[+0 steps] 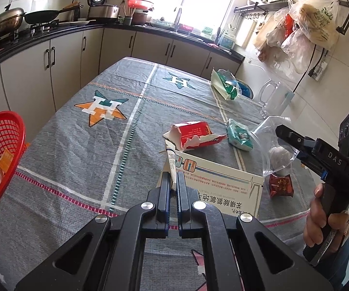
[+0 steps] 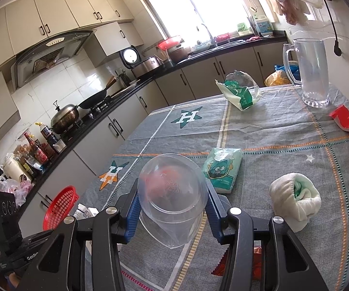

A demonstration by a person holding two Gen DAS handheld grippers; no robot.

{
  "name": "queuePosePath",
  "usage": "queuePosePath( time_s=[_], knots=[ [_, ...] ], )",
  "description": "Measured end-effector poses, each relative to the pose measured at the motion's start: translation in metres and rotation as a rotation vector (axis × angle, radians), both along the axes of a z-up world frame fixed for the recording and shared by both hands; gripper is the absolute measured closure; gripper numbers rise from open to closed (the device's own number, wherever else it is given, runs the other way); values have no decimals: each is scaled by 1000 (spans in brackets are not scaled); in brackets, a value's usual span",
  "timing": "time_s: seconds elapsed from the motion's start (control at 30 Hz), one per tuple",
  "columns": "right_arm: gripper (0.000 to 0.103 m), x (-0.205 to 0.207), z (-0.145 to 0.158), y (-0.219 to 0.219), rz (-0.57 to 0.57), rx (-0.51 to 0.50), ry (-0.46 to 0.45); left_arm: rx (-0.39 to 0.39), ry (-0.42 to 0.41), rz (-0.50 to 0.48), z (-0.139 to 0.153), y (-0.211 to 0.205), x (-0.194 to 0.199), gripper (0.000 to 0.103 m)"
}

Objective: Collect trash
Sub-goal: 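Hold the carton in the left gripper and the clear cup in the right above the table, then carry the white carton and clear cup toward the red basket with both grippers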

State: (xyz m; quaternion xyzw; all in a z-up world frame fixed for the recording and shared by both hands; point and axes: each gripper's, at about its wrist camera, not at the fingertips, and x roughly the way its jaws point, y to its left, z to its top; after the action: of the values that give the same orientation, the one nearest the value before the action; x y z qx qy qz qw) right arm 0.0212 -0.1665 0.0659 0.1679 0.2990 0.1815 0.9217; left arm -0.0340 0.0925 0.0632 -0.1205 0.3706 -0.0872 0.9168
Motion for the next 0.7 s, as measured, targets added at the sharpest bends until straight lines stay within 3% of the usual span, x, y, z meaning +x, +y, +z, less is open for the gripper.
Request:
queuePosePath(
  time_s=[0.37,0.7],
  knots=[
    [51,0,2,3,-9,-7,-7,-13,-28,17,10,15,-9,99],
    [51,-21,23,34,38,26,-29,-41,-92,98,35,68,-29,99]
  ],
)
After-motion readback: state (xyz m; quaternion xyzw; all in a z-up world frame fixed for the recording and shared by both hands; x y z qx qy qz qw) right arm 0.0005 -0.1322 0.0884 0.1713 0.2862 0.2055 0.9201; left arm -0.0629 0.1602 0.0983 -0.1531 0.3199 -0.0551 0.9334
